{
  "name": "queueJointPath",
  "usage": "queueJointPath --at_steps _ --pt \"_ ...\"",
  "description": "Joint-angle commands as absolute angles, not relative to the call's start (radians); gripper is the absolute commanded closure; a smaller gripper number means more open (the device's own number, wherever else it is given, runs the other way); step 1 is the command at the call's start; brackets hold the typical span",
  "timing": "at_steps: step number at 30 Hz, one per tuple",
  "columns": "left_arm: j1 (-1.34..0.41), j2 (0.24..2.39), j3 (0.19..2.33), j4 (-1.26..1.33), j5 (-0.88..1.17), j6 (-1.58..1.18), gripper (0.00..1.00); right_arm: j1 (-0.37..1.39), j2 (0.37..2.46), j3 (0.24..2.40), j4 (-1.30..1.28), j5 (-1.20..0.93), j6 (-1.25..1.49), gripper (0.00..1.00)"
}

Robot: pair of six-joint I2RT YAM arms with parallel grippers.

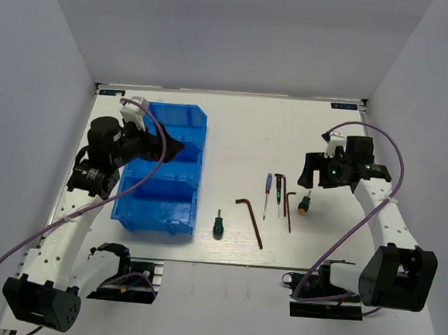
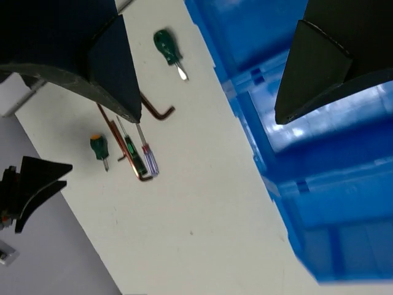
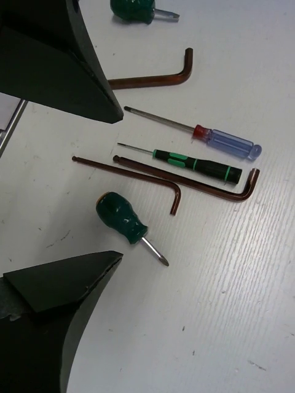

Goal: Sort the tools into containers

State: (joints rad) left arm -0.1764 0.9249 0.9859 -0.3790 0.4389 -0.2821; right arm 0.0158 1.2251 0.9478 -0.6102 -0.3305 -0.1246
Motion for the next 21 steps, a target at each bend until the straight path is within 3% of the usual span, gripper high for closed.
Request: queueJointPath --at_steps 1,2,5,7,9,10,11,12,15,16,18,19,20,21 --pt "-0.181 0.888 1.015 -0.320 0.498 -0.330 0.06 0.017 1.229 1.009 -0.637 -0.382 -0.138 0.09" --pt "-0.181 0.919 1.015 -0.345 0.499 -0.330 0.06 0.017 1.226 1.006 -0.624 -0.382 -0.141 0.09" --pt "-0.190 1.034 1.090 -0.483 0.551 -0.247 0.26 0.014 1.218 0.997 -0.630 -0.403 -0.176 0.09" --pt "-0.205 1.146 1.143 -0.540 0.551 -0.189 0.45 0.015 1.218 0.991 -0.640 -0.497 -0.286 0.13" --pt "-0.239 1.198 1.172 -0.561 0.540 -0.169 0.56 0.015 1.230 1.002 -0.663 -0.538 -0.307 0.43" --pt "-0.251 1.241 1.172 -0.561 0.540 -0.160 0.70 0.014 1.233 1.000 -0.654 -0.523 -0.263 0.97" --pt "-0.282 1.262 1.195 -0.561 0.529 -0.160 0.83 0.015 1.253 1.002 -0.646 -0.512 -0.252 1.00" --pt "-0.302 1.287 1.206 -0.552 0.519 -0.160 0.96 0.014 1.259 0.999 -0.643 -0.474 -0.241 1.00" --pt "-0.415 1.406 1.256 -0.552 0.473 -0.160 1.00 0.018 1.295 0.989 -0.638 -0.371 -0.216 1.00" --pt "-0.449 1.439 1.268 -0.543 0.451 -0.160 1.00 0.018 1.310 0.986 -0.640 -0.333 -0.221 0.71" --pt "-0.545 1.547 1.310 -0.532 0.416 -0.160 1.00 0.032 1.350 1.003 -0.658 -0.319 -0.236 0.41" --pt "-0.575 1.587 1.330 -0.532 0.401 -0.160 0.91 0.040 1.376 1.011 -0.660 -0.308 -0.242 0.33" --pt "-0.604 1.627 1.379 -0.532 0.356 -0.160 0.60 0.041 1.393 1.028 -0.664 -0.276 -0.242 0.30" --pt "-0.656 1.664 1.406 -0.567 0.322 -0.160 0.49 0.051 1.438 1.051 -0.667 -0.265 -0.227 0.27"
